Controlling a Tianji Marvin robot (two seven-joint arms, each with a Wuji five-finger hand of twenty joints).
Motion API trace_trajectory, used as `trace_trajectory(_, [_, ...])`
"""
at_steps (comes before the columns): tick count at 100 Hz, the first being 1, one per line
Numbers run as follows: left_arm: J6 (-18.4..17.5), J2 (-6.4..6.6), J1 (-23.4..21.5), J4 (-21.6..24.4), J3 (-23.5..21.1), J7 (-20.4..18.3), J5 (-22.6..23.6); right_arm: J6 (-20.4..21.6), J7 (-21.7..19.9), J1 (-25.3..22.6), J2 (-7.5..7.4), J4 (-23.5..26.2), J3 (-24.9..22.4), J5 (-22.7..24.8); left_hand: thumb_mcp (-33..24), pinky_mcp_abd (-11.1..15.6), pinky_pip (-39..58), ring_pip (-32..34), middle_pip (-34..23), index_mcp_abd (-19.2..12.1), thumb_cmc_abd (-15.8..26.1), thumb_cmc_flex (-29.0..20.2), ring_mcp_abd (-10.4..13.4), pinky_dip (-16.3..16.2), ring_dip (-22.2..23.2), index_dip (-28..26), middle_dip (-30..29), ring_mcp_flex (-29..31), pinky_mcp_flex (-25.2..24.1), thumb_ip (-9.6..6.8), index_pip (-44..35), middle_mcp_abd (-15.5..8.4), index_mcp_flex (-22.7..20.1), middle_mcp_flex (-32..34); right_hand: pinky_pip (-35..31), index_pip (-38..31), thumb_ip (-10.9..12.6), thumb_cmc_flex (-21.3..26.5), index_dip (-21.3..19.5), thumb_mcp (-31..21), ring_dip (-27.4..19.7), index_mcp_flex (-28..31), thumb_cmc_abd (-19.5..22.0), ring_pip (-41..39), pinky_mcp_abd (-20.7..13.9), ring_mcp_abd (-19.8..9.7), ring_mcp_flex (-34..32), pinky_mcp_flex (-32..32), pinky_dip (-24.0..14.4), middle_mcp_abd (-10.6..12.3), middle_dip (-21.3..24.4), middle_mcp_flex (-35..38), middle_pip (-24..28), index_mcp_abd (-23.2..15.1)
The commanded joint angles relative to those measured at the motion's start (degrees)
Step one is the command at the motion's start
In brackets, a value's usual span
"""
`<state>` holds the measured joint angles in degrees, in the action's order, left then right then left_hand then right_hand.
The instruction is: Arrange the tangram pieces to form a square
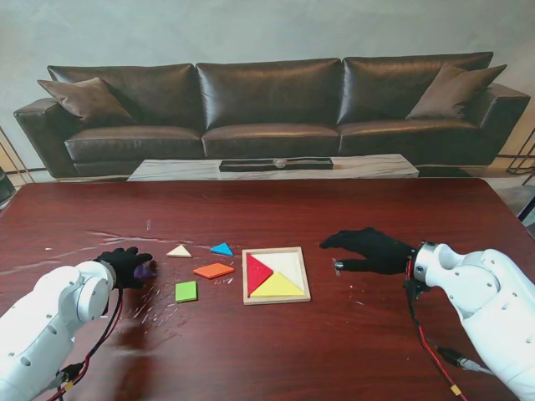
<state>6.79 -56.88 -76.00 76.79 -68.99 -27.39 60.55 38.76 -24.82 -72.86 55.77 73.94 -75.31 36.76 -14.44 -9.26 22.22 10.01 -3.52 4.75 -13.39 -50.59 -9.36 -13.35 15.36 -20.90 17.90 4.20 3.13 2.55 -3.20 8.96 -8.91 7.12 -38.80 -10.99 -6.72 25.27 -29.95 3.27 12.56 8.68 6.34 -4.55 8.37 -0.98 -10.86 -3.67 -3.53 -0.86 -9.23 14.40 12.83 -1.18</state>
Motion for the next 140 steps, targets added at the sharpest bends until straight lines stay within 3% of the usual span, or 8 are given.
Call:
trace_trajectory(1, [0.6,0.09,-0.6,0.1,0.4,0.0,-0.3,0.0,0.2,-0.4,-0.05,0.1,0.1,0.1,-1.5,-0.7,1.3,1.5,-1.9,0.9,-0.8,0.5,0.5,-0.1,0.5,-0.9,0.9,1.7,0.9,-1.68,-2.0,2.1,-0.3,0.8,-0.8,-0.6,1.2,0.4,0.9,0.1,-1.1,0.2,0.6,0.3,0.4,-0.7,-0.1,-0.3,1.7,0.7,0.1,1.5,0.0,-1.1])
trace_trajectory(61, [1.8,-0.14,-1.2,-3.3,2.0,4.5,-0.9,-0.8,0.4,-1.5,0.07,0.8,-0.5,0.2,-5.8,0.4,12.5,10.0,-12.7,1.4,-1.4,-2.1,-0.5,-4.7,4.5,-0.2,4.7,11.4,11.2,-1.13,-13.4,3.2,-3.1,4.3,-1.2,-1.6,1.2,0.7,2.2,0.0,-1.1,-0.1,0.9,-1.0,0.9,-0.3,-1.0,-0.3,1.6,0.5,0.0,1.8,0.2,-0.9])
trace_trajectory(100, [2.4,-0.13,-1.5,-4.8,2.8,5.4,-1.6,-1.4,0.8,-1.3,0.25,0.9,0.0,0.2,-8.4,6.8,20.0,17.7,-20.1,3.1,-2.3,-3.7,1.4,-6.3,14.2,0.8,13.5,17.7,19.5,-0.24,-16.2,5.3,-5.9,4.5,-1.4,-2.1,1.3,0.9,2.8,0.0,-1.2,-0.2,1.0,-1.0,1.2,-0.2,-1.3,-0.3,1.6,0.6,-0.1,2.1,0.3,-0.9])
trace_trajectory(120, [2.9,-0.22,-1.4,-5.7,3.6,6.4,-2.2,-1.8,0.7,-1.2,0.27,1.0,0.3,0.2,-10.3,9.1,22.0,21.1,-23.4,5.2,-3.5,-4.5,2.0,-6.2,17.5,0.2,16.2,20.5,22.8,0.21,-18.8,6.0,-10.0,5.1,-1.4,-2.3,1.3,1.2,3.0,0.0,-1.2,-0.3,1.0,-1.0,1.2,-0.3,-1.5,-0.3,1.6,0.7,-0.1,2.4,0.4,-0.9])
trace_trajectory(140, [3.2,-0.25,-1.2,-6.7,4.5,7.3,-2.6,-2.2,0.6,-1.0,0.29,1.0,0.6,0.2,-14.6,12.1,27.1,27.9,-29.7,6.2,-5.3,-4.1,5.0,-6.5,24.3,-1.1,21.4,23.2,26.7,0.55,-22.8,5.8,-12.1,5.5,-1.5,-2.6,1.3,1.5,3.2,0.0,-1.2,-0.3,0.8,-1.0,1.2,-0.4,-1.7,-0.2,1.6,0.7,-0.2,2.7,0.5,-1.0])
